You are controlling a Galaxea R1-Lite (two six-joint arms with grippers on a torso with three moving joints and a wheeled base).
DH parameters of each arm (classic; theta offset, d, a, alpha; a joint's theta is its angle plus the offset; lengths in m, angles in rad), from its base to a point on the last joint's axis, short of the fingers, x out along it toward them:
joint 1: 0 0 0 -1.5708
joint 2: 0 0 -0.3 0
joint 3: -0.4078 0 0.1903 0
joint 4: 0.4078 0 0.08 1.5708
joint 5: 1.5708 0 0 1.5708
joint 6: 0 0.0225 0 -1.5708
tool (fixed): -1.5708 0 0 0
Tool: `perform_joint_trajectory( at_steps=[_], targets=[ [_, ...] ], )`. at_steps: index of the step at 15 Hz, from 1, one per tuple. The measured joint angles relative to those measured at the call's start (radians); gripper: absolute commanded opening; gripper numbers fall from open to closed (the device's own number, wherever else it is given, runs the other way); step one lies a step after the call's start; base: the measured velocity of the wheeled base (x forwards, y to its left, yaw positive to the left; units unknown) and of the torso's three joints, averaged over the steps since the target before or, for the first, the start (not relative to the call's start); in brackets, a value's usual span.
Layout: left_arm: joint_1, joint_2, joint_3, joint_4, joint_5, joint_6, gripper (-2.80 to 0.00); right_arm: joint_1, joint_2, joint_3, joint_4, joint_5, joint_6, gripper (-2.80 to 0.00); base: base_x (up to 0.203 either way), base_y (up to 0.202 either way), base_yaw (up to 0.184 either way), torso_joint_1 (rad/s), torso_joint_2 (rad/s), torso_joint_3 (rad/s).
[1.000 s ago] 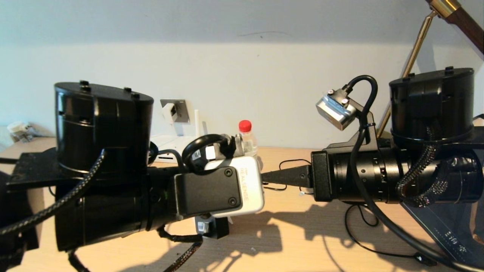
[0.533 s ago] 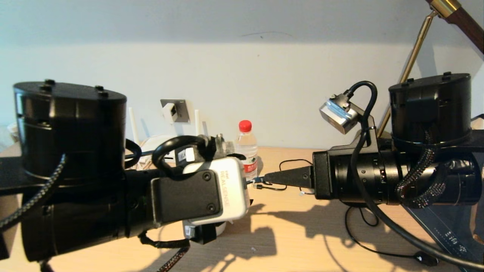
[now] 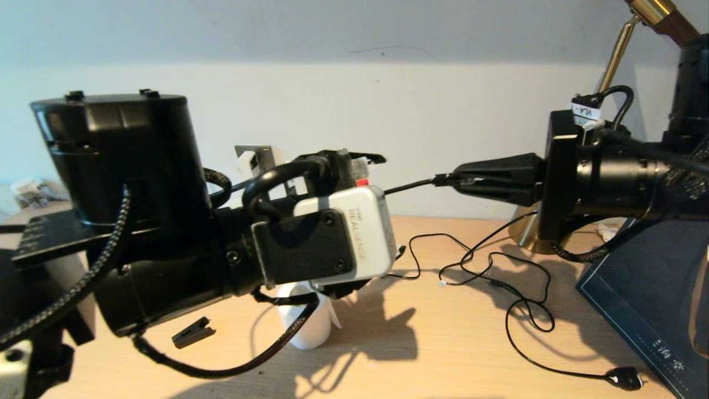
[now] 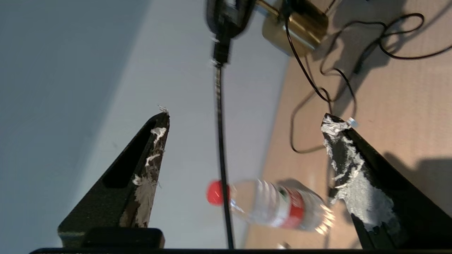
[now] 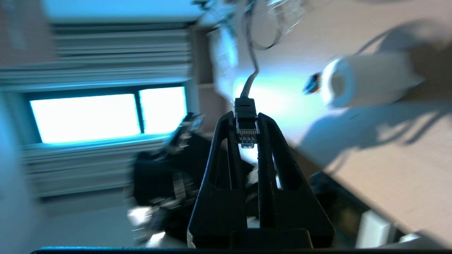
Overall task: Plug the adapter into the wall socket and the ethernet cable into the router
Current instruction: Hand it to the other hand
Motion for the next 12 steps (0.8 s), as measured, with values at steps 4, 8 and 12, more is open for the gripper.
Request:
perform_joint_trajectory(
  at_steps=[4, 8, 12],
  targets=[
    [-0.011, 0.060, -0.061, -0.067, -0.057, 0.127, 0.00, -0.125, -0.010, -0.114, 0.002, 0.306, 0.277, -2.80, 0.000, 0.000, 0.000, 0.000, 0.00, 0.000],
    [-0.052, 0.118, -0.132, -0.121, -0.078, 0.170, 0.00, -0.142, 0.009, -0.143, 0.037, 0.393, 0.299, -2.80, 0.000, 0.000, 0.000, 0.000, 0.00, 0.000],
    [-0.064, 0.132, -0.171, -0.153, -0.126, 0.181, 0.00, -0.143, 0.014, -0.138, 0.084, 0.411, 0.298, -2.80, 0.000, 0.000, 0.000, 0.000, 0.00, 0.000]
  ],
)
